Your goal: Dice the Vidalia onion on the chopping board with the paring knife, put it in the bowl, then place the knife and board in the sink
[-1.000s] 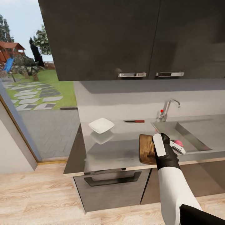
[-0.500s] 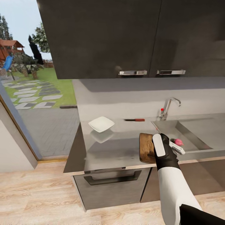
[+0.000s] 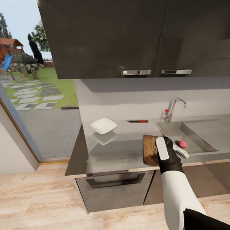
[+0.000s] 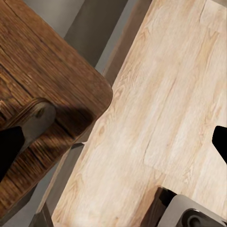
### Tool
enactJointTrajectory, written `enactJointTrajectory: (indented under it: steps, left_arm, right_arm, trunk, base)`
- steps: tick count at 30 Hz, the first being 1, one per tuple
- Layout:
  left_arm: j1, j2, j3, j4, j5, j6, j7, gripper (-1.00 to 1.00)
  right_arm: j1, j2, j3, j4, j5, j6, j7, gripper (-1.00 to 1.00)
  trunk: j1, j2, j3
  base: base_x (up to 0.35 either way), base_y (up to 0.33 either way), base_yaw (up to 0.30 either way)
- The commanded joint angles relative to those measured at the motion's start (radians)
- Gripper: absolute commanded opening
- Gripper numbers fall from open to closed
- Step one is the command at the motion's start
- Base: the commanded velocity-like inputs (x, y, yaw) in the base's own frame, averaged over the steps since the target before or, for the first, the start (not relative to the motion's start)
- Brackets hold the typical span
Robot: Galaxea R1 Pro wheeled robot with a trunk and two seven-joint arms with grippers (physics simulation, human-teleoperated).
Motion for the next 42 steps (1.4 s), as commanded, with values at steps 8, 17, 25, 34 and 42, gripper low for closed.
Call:
enactJointTrajectory:
  steps: [8,17,25,34,42]
  left_arm:
    - [0.0,0.0,0.0,-0.001,-0.001,-0.002,0.0,1.0]
    - [0.0,0.0,0.0,-0.001,0.0,-0.002,0.0,1.0]
    - [0.0,0.0,0.001,-0.001,0.0,-0.002,0.0,1.0]
    - [0.0,0.0,0.001,0.01,-0.002,-0.002,0.0,1.0]
    - [0.0,0.0,0.001,0.013,-0.003,-0.002,0.0,1.0]
  right_arm:
    - [-0.001,0.001,-0.002,0.019,-0.005,-0.016,-0.005,1.0]
    - [-0.001,0.001,-0.002,0.023,-0.007,-0.018,-0.005,1.0]
    - [-0.001,0.001,-0.002,0.023,-0.007,-0.018,-0.005,1.0]
    - [-0.001,0.001,-0.002,0.023,-0.007,-0.018,-0.005,1.0]
    - [-0.001,0.001,-0.002,0.023,-0.007,-0.018,-0.005,1.0]
  trunk:
    - [0.001,-0.002,-0.007]
    - [0.001,-0.002,-0.007]
    - [0.001,-0.002,-0.007]
    - [0.001,-0.002,-0.007]
    - [0.001,-0.002,-0.007]
  base:
    - [0.0,0.009,0.0]
    - [0.0,0.0,0.0]
    - [0.034,0.038,0.0]
    - [0.047,0.048,0.0]
    - [0.003,0.003,0.0]
